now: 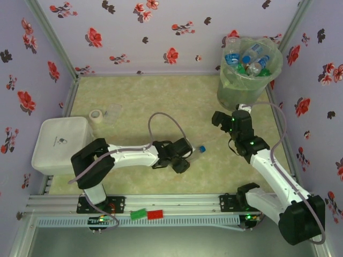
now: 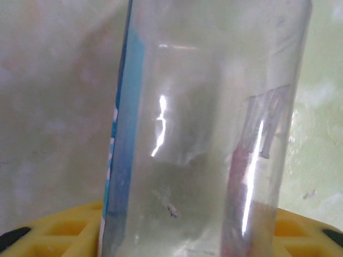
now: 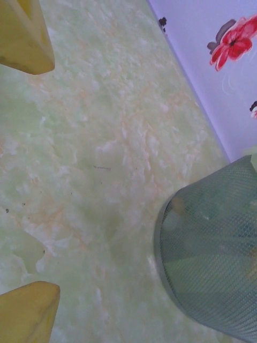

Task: Put the plastic bottles in the bin

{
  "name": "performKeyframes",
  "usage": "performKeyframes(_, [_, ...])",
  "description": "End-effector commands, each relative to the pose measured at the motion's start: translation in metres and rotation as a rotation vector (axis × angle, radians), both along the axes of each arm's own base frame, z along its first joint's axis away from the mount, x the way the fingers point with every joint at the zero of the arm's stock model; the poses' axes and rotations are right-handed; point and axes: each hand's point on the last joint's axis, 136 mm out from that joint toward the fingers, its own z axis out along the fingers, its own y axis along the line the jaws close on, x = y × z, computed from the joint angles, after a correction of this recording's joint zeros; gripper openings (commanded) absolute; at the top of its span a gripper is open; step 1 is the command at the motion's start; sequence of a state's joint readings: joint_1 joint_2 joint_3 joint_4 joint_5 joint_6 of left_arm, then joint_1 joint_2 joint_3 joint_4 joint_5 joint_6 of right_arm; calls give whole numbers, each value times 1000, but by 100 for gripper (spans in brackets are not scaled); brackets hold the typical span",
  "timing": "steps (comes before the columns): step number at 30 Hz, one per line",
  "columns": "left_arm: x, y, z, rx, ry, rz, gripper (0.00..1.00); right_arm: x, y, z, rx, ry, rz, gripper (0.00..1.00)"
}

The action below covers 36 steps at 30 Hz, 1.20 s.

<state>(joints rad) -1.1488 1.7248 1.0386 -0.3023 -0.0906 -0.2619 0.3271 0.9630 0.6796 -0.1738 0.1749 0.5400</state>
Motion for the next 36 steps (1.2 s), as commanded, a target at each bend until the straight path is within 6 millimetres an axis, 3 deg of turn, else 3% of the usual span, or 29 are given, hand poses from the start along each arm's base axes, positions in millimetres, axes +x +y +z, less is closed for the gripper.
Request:
performKeyframes(1, [44,-20,64,-215,-116,109,51,9,22,28,101,-93,91,100])
performKeyframes(10, [121,-46,163,-637,-173,207,50,-7,54,74,245,-202,275,100])
performKeyframes(16, [132,-48,207,-783,-212,132,50,-26,68,101,321,-273,382,100])
performKeyframes(23, [128,-52,218,-779,-238,59,50,-35,99,118,530,-338,538,100])
performKeyframes(27, [120,-56,228,-833,-224,17,50,-26,104,107,498,-316,550,100])
performKeyframes(36, [101,-65,220,-868,-186,-47,50,-11,106,88,486,-291,522,95])
